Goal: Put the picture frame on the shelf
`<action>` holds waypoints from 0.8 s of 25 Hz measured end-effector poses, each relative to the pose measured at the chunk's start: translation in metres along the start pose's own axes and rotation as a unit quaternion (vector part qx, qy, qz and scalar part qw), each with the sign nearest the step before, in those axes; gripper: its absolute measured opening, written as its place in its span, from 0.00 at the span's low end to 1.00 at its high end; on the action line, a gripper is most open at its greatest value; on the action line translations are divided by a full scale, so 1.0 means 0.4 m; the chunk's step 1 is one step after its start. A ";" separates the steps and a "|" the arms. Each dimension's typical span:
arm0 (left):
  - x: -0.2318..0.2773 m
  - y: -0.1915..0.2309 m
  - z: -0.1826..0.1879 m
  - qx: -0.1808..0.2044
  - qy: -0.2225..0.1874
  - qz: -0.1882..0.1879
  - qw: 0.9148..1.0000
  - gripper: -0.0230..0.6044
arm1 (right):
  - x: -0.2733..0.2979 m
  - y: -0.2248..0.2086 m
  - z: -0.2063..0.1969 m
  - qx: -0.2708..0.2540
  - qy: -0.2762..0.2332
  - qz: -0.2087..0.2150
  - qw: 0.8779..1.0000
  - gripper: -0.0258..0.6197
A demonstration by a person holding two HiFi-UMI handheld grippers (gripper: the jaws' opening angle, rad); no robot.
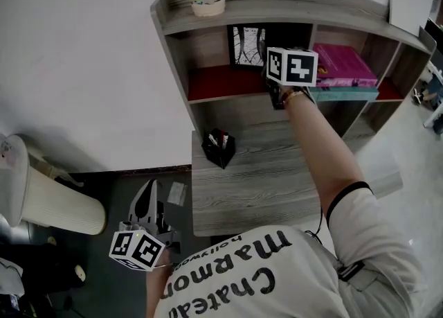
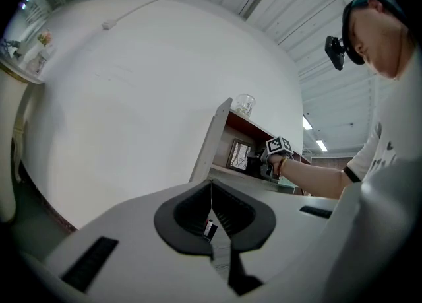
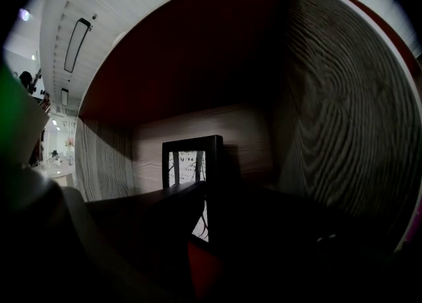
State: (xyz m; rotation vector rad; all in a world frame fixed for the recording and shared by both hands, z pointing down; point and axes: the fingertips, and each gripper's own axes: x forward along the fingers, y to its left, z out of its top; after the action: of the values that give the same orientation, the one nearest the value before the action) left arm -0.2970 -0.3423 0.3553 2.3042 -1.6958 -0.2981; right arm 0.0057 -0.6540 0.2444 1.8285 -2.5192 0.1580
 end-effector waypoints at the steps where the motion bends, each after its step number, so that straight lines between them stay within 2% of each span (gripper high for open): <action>1: -0.003 0.003 -0.002 -0.001 0.000 0.002 1.000 0.06 | 0.003 0.000 0.001 0.002 0.001 0.000 1.000 0.18; 20: 0.014 0.009 0.012 0.002 -0.014 0.012 1.000 0.06 | 0.030 -0.002 0.004 0.001 0.009 0.010 1.000 0.20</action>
State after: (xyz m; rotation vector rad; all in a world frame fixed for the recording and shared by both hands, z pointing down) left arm -0.3001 -0.3490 0.3521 2.2908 -1.7371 -0.3241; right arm 0.0027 -0.6657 0.2437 1.7940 -2.5275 0.1751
